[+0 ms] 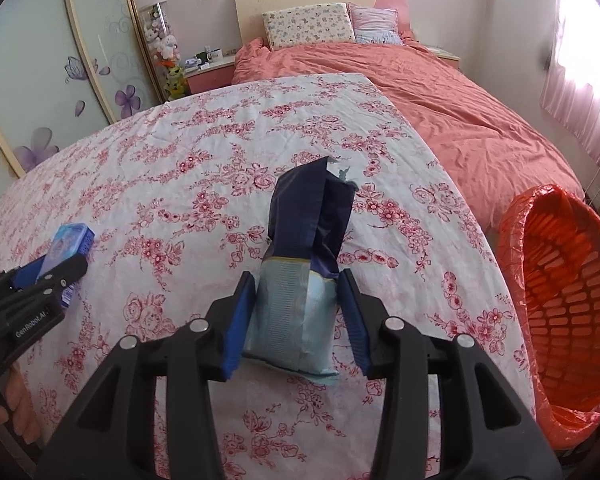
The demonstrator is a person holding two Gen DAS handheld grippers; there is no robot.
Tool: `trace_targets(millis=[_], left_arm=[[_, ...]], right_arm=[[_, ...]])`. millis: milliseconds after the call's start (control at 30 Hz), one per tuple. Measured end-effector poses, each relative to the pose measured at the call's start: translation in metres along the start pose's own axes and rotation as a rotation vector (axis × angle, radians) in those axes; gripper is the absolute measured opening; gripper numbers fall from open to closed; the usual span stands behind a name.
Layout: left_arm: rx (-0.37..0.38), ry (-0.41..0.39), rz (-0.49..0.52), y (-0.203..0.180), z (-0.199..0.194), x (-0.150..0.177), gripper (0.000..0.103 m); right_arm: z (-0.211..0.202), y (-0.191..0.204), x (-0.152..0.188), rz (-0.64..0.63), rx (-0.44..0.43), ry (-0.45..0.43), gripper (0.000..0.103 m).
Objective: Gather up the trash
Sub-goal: 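Grasp the blue tissue pack with the left tool while the right tool holds the sock, then carry tissue pack and sock to the orange basket and open both tools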
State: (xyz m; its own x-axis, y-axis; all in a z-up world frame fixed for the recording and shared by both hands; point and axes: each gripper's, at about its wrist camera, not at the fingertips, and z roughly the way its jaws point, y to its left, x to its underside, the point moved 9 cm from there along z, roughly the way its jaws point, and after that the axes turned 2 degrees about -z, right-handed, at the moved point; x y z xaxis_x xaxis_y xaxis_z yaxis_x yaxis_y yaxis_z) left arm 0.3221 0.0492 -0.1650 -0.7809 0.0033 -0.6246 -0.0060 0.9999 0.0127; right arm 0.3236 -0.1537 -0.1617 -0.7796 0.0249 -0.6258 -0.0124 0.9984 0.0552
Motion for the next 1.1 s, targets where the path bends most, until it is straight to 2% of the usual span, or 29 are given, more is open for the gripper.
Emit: trace_targets(millis=[467, 500, 700, 900, 1100], left_arm=[[0.005, 0.0, -0.024, 0.003, 0.0, 0.0, 0.056], [0.006, -0.001, -0.024, 0.003, 0.0, 0.0, 0.056], [0.005, -0.005, -0.022, 0.003, -0.002, 0.002, 0.052], [0.009, -0.003, -0.018, 0.002, -0.011, 0.005, 0.051], [0.034, -0.04, -0.009, -0.009, -0.035, -0.008, 0.051]], right_arm=[[0.001, 0.003, 0.0, -0.001, -0.006, 0.002, 0.046], [0.001, 0.003, 0.0, 0.0, -0.006, 0.001, 0.045], [-0.005, 0.001, -0.002, 0.013, -0.041, -0.026, 0.019], [-0.016, 0.001, -0.002, 0.035, -0.092, -0.033, 0.016], [-0.05, -0.009, -0.012, 0.054, -0.102, -0.092, 0.016]])
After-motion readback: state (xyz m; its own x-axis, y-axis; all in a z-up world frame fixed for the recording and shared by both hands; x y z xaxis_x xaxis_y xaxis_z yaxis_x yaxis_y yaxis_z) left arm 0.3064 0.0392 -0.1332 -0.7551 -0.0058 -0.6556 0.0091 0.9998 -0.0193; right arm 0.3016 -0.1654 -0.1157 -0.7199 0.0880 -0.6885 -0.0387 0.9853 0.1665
